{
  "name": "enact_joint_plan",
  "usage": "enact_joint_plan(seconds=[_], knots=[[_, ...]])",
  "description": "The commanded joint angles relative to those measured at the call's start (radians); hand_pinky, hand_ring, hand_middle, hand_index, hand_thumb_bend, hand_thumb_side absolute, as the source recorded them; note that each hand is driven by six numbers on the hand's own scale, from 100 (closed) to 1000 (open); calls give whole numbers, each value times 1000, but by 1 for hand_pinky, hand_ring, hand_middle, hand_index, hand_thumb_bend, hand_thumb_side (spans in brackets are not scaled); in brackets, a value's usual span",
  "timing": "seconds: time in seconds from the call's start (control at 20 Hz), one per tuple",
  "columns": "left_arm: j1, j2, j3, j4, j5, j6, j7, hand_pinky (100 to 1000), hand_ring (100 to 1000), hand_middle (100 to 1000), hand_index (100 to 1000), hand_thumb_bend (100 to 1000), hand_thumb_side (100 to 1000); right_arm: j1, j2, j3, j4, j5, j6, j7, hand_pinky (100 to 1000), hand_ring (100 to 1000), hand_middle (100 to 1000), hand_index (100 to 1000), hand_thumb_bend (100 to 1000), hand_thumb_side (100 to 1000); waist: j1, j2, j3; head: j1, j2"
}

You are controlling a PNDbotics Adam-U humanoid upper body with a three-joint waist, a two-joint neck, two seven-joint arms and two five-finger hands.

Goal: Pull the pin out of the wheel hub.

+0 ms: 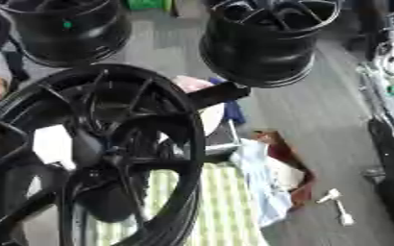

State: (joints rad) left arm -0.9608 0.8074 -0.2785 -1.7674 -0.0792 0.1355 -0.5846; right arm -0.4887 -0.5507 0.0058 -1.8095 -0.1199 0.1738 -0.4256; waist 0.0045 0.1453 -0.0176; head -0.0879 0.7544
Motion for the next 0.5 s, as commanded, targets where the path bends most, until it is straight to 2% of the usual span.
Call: enact_joint_plan(seconds=[0.05, 0.35, 0.5], knots=[[-16, 12, 16, 0, -5, -5, -1, 846, 785, 705, 813, 318, 418, -16, -19, -11, -8, -1, -2, -1, 777, 708, 718, 788, 100, 650, -1, -17, 0, -2, -10], [-12, 19, 11, -3, -5, -4, -7, 847, 787, 709, 818, 329, 419, -14, -19, -12, -7, -2, -2, -2, 777, 708, 718, 788, 100, 650, 0, -17, -1, -4, -13], [1, 50, -9, -28, -7, 2, -19, 852, 795, 723, 834, 365, 433, -14, -21, -12, -7, -2, -2, -2, 777, 707, 718, 788, 100, 651, 1, -16, -2, -7, -16]])
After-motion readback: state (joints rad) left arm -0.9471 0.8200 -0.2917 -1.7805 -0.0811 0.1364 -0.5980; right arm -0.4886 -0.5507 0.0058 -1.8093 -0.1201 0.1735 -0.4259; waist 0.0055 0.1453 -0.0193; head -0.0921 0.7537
